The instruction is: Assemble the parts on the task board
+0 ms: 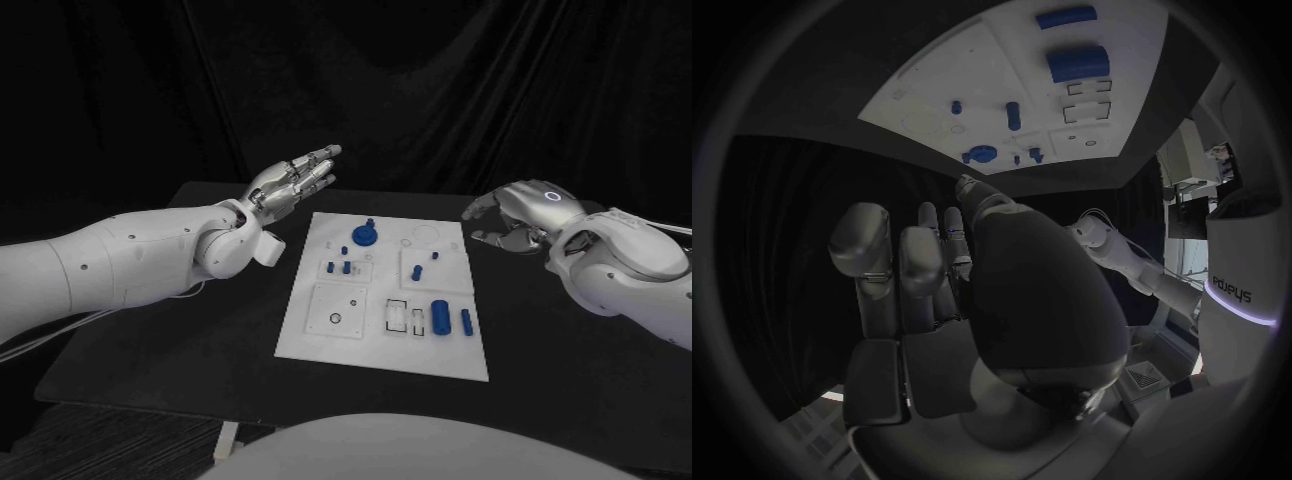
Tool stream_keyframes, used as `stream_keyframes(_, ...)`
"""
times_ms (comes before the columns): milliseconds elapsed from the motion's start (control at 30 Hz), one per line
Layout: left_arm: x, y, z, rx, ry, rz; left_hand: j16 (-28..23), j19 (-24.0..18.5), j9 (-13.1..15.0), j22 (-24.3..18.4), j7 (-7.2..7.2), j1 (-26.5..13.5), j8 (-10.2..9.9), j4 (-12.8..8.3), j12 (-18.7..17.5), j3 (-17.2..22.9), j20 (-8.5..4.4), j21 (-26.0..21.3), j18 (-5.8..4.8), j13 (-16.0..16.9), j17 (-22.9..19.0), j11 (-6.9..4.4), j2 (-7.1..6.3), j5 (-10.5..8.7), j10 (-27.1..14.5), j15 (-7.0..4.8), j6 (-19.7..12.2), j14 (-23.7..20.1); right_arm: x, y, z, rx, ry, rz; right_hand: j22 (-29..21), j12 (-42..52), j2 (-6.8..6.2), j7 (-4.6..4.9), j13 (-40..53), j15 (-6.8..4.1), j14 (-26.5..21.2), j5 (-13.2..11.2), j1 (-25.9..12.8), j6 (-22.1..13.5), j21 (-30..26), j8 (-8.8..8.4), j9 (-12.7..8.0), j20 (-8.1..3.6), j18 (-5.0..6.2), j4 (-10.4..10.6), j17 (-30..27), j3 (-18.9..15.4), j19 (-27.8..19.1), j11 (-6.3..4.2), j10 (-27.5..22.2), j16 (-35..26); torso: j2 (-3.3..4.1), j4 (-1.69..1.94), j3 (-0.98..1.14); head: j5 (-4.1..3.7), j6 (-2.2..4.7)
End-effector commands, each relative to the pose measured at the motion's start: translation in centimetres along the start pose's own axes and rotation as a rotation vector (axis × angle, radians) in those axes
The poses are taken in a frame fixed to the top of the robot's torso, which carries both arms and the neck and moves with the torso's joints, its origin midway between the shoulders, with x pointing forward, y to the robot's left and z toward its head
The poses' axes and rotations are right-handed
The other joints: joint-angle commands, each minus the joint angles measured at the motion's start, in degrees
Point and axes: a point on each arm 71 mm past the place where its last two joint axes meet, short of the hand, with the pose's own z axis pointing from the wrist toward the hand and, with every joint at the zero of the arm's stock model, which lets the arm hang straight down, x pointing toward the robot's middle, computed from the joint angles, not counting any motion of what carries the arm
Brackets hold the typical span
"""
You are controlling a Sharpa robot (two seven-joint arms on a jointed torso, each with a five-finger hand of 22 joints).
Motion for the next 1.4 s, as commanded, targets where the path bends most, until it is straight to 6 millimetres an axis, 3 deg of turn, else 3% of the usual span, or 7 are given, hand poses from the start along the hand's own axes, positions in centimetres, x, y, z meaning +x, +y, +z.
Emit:
stream_keyframes(33,-0.3,-1.4,-0.5,0.235,-0.052,-0.159,-0.6,-0.3,-0.6,-0.8,-0.19,0.9,-0.5,0.2,1.3,-3.5,-1.17,-0.7,-1.63,-0.4,-0.4,-0.37,0.7,1.47,-0.5,-1.53,1.3,0.0,1.1,0.1,0.6,-0.014,0.08,-0.088,6.2,-0.8,-0.72,0.21,-0.9,-0.01,-0.1,0.1,-1.1,0.2,-1.2,-1.12,-0.8,-0.2,-0.24,0.4,-0.6,1.7,-0.4,-0.15,-0.6,-0.6,-0.48,0.44,-0.37,-0.71,0.0)
stream_keyframes(167,-0.2,-1.1,-0.8,0.23,-0.045,-0.178,-0.6,-0.2,-0.6,0.6,0.72,2.7,-0.6,0.2,2.2,-4.3,-1.71,-0.6,-3.19,-0.4,-0.4,0.6,3.28,5.71,-0.8,-0.78,1.6,0.0,2.2,0.4,1.7,-0.011,0.133,-0.053,5.9,-1.3,-0.85,0.52,-1.8,-0.03,-0.8,2.4,-1.2,0.3,-2.8,-2.07,-1.4,-0.23,-0.02,-0.3,-1.6,2.3,-1.0,-0.24,-2.7,-1.3,-0.42,0.32,-0.71,-0.73,0.0)
stream_keyframes(367,0.1,-0.7,-1.4,0.219,-0.036,-0.202,-0.6,-0.2,-0.7,-1.0,0.65,3.3,-0.7,0.2,2.3,-5.1,-1.72,-0.7,-3.49,-0.5,-0.4,0.67,3.95,5.97,-1.1,-0.35,1.1,0.0,3.7,0.9,3.3,-0.022,0.215,-0.038,5.5,-1.5,-0.67,1.01,-2.5,0.09,-2.4,3.1,-0.7,-1.4,-5.8,-3.7,-2.2,-0.13,0.39,-1.8,-2.8,2.6,-2.5,-0.31,-6.6,-2.2,-0.41,0.77,-1.23,-1.13,0.0)
stream_keyframes(533,0.1,-0.5,-1.8,0.211,-0.032,-0.204,-0.6,-0.2,-0.7,-1.0,0.54,3.7,-0.7,0.2,2.5,-5.5,-1.61,-0.7,-3.44,-0.5,-0.4,0.66,4.22,6.22,-1.2,-0.31,1.0,0.0,4.6,1.2,4.2,-0.023,0.274,-0.032,5.9,0.4,0.07,0.81,-2.2,0.19,-2.5,3.8,-1.4,-1.3,-5.5,-3.98,-2.4,-0.05,0.3,-2.2,-2.5,3.0,-2.4,-0.14,-5.4,-1.8,-0.26,1.12,-1.3,-1.86,0.0)
stream_keyframes(733,0.1,-0.5,-2.1,0.205,-0.023,-0.202,-0.6,-0.2,-0.7,-0.6,0.87,5.2,-0.7,0.0,3.2,-6.4,-0.47,-0.7,-3.26,-0.4,-0.4,1.47,5.23,8.0,-1.3,0.65,0.7,0.0,5.6,1.1,4.7,-0.004,0.323,-0.004,6.5,2.1,0.3,1.44,-2.1,0.41,-2.2,7.8,-2.1,-0.5,-5.0,-3.94,-2.3,0.08,0.19,-3.3,-1.6,4.6,-2.0,0.32,-4.7,-0.9,-0.34,1.35,-1.42,-2.29,0.0)
stream_keyframes(1167,0.1,-0.6,-2.5,0.201,-0.019,-0.205,-0.6,-0.1,-0.7,-0.3,0.9,7.1,-0.7,0.0,4.0,-7.2,1.51,-0.6,-2.6,-0.4,-0.4,2.44,5.91,10.61,-1.5,1.71,0.7,0.0,7.5,1.1,5.3,0.004,0.354,0.013,6.8,3.0,0.45,1.79,-2.3,0.52,-2.2,5.4,-3.1,0.3,-4.7,-3.76,-2.1,0.23,0.15,-3.8,-1.4,5.3,-1.8,0.39,-4.5,-0.6,-0.24,1.41,-1.47,-2.01,0.0)
stream_keyframes(1400,-0.1,-0.7,-2.9,0.199,-0.023,-0.204,-0.6,-0.1,-0.7,0.0,1.01,8.2,-0.7,-0.2,4.4,-7.4,2.67,-0.6,-2.02,-0.4,-0.4,3.16,6.24,11.98,-1.5,2.19,0.8,0.0,7.9,1.2,5.6,0.004,0.344,0.013,6.9,3.4,0.56,1.94,-2.6,0.53,-2.4,7.7,-2.9,0.5,-4.9,-3.83,-2.0,0.24,0.18,-4.8,-1.6,6.3,-1.9,0.47,-4.8,-0.7,0.3,1.9,-1.91,-2.44,0.0)
